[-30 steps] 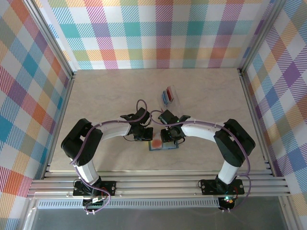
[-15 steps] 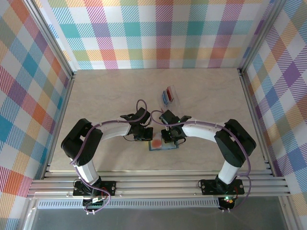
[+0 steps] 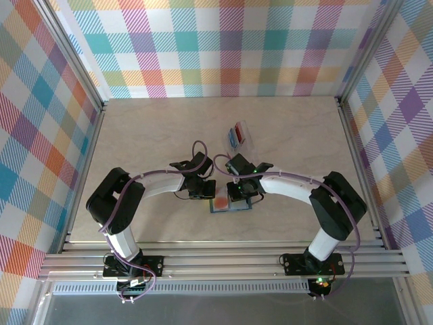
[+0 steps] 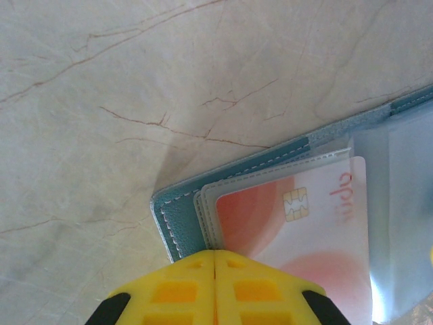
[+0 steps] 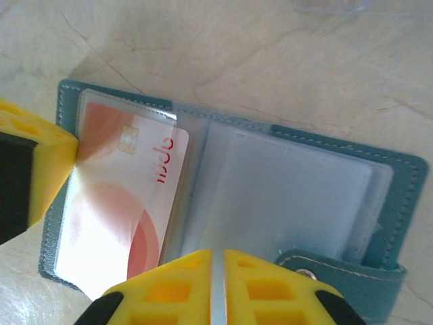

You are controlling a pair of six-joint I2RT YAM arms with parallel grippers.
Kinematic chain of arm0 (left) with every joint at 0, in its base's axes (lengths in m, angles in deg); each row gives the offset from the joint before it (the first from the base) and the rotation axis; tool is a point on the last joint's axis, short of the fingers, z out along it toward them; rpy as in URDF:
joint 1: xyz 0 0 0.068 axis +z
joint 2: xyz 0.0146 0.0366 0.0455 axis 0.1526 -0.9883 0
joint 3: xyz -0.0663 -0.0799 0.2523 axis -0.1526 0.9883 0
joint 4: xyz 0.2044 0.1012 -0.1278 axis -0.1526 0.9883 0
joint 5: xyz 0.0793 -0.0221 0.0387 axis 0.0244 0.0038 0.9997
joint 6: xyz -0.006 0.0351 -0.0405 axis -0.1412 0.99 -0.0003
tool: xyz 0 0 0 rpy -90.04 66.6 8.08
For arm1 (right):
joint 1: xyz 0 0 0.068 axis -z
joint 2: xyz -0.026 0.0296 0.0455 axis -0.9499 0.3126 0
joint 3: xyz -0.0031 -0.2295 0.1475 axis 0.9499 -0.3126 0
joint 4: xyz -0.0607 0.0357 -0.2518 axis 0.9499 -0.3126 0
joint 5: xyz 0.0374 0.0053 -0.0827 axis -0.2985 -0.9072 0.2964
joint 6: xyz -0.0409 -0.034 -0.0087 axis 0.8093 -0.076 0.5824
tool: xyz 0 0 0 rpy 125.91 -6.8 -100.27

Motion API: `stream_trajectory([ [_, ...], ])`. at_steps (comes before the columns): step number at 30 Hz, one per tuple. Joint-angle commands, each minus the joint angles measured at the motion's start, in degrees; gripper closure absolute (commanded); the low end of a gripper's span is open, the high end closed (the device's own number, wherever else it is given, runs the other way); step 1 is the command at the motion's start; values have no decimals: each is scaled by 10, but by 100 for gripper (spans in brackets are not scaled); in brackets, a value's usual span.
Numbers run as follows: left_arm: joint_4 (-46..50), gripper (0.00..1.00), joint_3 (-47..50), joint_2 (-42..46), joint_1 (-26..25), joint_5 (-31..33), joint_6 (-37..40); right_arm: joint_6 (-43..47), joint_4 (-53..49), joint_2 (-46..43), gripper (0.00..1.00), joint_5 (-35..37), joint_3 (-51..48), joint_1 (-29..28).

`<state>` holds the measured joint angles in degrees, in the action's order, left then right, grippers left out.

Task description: Put the credit cards into the card holder

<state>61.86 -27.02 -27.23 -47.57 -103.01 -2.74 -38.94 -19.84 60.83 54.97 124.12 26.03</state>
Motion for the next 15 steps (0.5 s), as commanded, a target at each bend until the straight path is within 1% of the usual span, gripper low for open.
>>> stream_trajectory([
  [1,-4,92,18,-20,-1,-9,6,14,-48,-9,72,43,38,-1],
  [4,-3,92,18,-20,-1,-9,6,20,-59,6,63,56,50,0],
  [15,-5,92,20,-15,-1,-13,6,24,-69,53,65,67,60,11],
])
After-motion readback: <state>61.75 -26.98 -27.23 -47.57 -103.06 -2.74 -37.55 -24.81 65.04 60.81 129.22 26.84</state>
